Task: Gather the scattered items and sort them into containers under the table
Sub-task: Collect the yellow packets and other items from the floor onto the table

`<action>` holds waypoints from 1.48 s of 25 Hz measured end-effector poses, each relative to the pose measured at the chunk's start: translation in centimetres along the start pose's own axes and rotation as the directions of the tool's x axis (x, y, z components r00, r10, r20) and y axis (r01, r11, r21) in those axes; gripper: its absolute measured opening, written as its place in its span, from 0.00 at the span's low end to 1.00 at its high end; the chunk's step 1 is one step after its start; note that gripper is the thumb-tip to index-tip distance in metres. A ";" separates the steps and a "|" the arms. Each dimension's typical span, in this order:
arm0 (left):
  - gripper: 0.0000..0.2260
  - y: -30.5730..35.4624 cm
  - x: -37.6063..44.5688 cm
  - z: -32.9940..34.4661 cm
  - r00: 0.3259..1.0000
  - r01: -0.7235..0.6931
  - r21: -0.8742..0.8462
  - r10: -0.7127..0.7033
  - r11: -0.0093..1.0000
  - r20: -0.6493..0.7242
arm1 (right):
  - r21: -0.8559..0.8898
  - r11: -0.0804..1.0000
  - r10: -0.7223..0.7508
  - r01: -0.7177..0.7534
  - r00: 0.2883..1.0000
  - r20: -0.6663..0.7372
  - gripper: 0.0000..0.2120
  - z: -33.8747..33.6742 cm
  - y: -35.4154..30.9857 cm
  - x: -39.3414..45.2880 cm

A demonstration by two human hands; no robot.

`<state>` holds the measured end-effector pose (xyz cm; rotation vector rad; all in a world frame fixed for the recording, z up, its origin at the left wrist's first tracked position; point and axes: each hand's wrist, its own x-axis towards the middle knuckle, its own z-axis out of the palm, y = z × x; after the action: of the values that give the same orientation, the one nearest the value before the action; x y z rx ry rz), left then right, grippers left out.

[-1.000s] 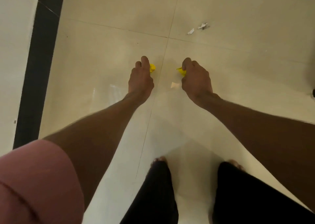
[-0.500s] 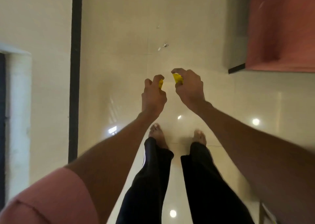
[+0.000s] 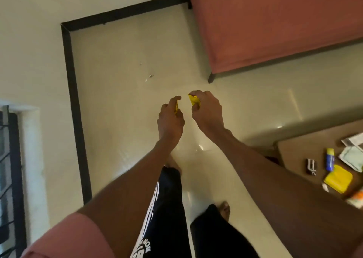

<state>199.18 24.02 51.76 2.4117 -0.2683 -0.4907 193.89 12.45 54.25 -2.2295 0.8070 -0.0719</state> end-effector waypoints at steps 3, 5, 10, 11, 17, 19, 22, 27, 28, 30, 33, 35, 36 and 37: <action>0.16 5.3 -8.5 4.1 0.987 -0.157 0.016 0.156 0.987 0.044 | 0.045 0.998 0.059 -0.052 0.984 -0.168 0.20 -7.0 6.8 -7.8; 0.16 7.9 -11.8 5.9 0.981 -0.184 0.021 0.183 0.983 0.061 | 0.071 0.992 0.117 -0.103 0.967 -0.227 0.21 -10.5 9.6 -11.5; 0.08 14.7 -19.6 11.3 0.950 -0.242 -0.012 0.239 0.970 0.199 | 0.152 0.966 0.251 -0.207 0.888 -0.386 0.19 -18.5 16.9 -19.2; 0.07 15.7 -20.8 12.7 0.939 -0.256 -0.021 0.254 0.966 0.232 | 0.172 0.960 0.272 -0.219 0.873 -0.405 0.18 -19.3 18.3 -20.4; 0.06 21.8 -24.9 23.4 0.834 -0.365 -0.095 0.370 0.926 0.410 | 0.359 0.841 0.541 -0.406 0.667 -0.513 0.09 -23.8 26.8 -23.5; 0.07 24.3 -24.4 27.7 0.788 -0.400 -0.054 0.373 0.915 0.491 | 0.379 0.799 0.602 -0.467 0.611 -0.514 0.10 -25.8 31.2 -22.7; 0.10 28.0 -23.3 31.2 0.698 -0.526 -0.019 0.444 0.850 0.562 | 0.373 0.789 0.609 -0.489 0.536 -0.585 0.08 -28.2 36.1 -21.9; 0.02 35.7 -20.4 41.8 0.513 -0.801 0.020 0.670 0.598 0.536 | 0.292 0.733 0.611 -0.614 0.407 -0.679 0.07 -33.4 46.5 -18.7; 0.02 37.7 -20.0 44.1 0.486 -0.839 0.058 0.699 0.541 0.524 | 0.266 0.718 0.606 -0.644 0.390 -0.693 0.07 -34.6 48.7 -18.1; 0.05 40.5 -19.5 47.4 0.430 -0.887 0.093 0.739 0.451 0.518 | 0.225 0.696 0.605 -0.682 0.388 -0.695 0.07 -36.0 51.5 -17.1; 0.06 43.9 -19.4 53.5 0.314 -0.933 0.024 0.781 0.358 0.539 | 0.146 0.656 0.600 -0.741 0.394 -0.696 0.09 -38.6 56.4 -15.4; 0.05 44.9 -19.2 56.9 0.282 -0.945 0.013 0.790 0.328 0.544 | 0.042 0.649 0.567 -0.760 0.445 -0.693 0.09 -39.8 59.2 -14.3; 0.06 45.3 -19.3 58.4 0.278 -0.951 0.038 0.796 0.307 0.537 | 0.002 0.653 0.552 -0.757 0.474 -0.686 0.09 -40.1 60.5 -13.9; 0.06 45.4 -19.4 59.9 0.277 -0.957 0.072 0.801 0.283 0.532 | -0.038 0.650 0.540 -0.759 0.496 -0.680 0.10 -40.2 61.7 -13.8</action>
<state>153.91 -38.46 43.31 1.9454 -2.0085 -0.3582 138.80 -37.33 44.20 -2.0119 2.1760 -0.3279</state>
